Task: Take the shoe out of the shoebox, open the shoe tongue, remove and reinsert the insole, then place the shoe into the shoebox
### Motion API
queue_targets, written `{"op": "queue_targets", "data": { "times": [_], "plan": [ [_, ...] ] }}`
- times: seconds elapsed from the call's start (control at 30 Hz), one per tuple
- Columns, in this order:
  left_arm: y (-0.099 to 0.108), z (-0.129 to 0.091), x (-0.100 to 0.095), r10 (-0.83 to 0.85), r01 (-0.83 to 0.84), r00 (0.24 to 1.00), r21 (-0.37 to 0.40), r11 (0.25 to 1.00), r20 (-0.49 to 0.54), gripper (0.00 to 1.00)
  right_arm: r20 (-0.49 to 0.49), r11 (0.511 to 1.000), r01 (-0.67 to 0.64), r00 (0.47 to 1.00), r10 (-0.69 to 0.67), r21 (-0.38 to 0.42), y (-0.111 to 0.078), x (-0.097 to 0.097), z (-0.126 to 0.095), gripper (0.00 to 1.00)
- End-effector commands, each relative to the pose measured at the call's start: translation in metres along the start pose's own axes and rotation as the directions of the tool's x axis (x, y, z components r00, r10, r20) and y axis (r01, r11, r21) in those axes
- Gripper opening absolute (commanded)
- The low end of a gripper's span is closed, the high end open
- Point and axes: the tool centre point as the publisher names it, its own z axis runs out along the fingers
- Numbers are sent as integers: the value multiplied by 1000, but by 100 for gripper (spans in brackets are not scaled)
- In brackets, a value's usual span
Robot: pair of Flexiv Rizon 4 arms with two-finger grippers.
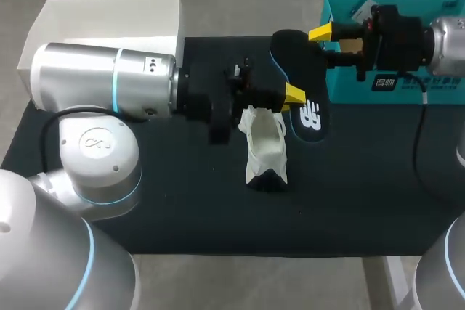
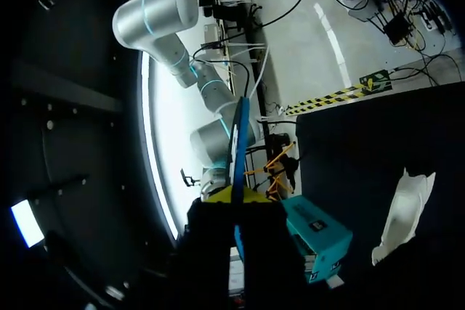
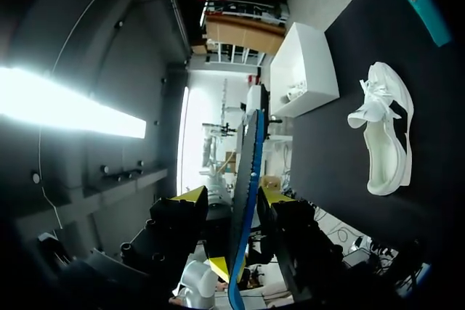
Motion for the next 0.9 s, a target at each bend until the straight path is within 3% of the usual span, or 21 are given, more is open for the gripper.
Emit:
{"op": "queue_targets", "data": {
  "times": [0.03, 0.17, 0.47, 0.57, 0.6, 0.8, 0.83, 0.87, 0.9],
  "plan": [
    [5, 5, 1, 1, -1, 1000, 14, 1000, 12, 0, -5, 1000, -11, 1000, 11, 19, -1, -4, 5, 43],
    [10, 2, 3, 19, -20, 1000, 29, 999, 14, 0, -9, 999, -20, 1000, 20, 42, -5, -6, 10, 42],
    [17, -3, 6, 26, -26, 1000, 33, 999, 5, 0, -5, 999, -26, 1000, 26, 44, -9, -8, 11, 29],
    [16, -4, 5, 26, -26, 1000, 38, 999, 6, 0, -4, 999, -25, 1000, 25, 38, -9, -8, 11, 17],
    [16, -4, 6, 25, -26, 1000, 39, 999, 6, 0, -3, 999, -25, 1000, 25, 37, -9, -9, 11, 0],
    [17, -4, 5, 22, -21, 1000, 49, 999, -5, 0, 0, 999, -22, 1000, 22, 40, -8, -11, 13, 0],
    [18, -5, 5, 23, -22, 1000, 53, 998, -9, 4, 2, 999, -22, 1000, 22, 38, -8, -12, 12, 0],
    [18, -6, 4, 15, -13, 999, 63, 998, -31, 47, 12, 999, -25, 1000, 25, 34, -8, -13, 12, 0],
    [18, -8, 4, 14, -10, 998, 84, 996, -55, 100, 14, 999, -25, 1000, 25, 32, -8, -14, 12, 0]
  ]
}}
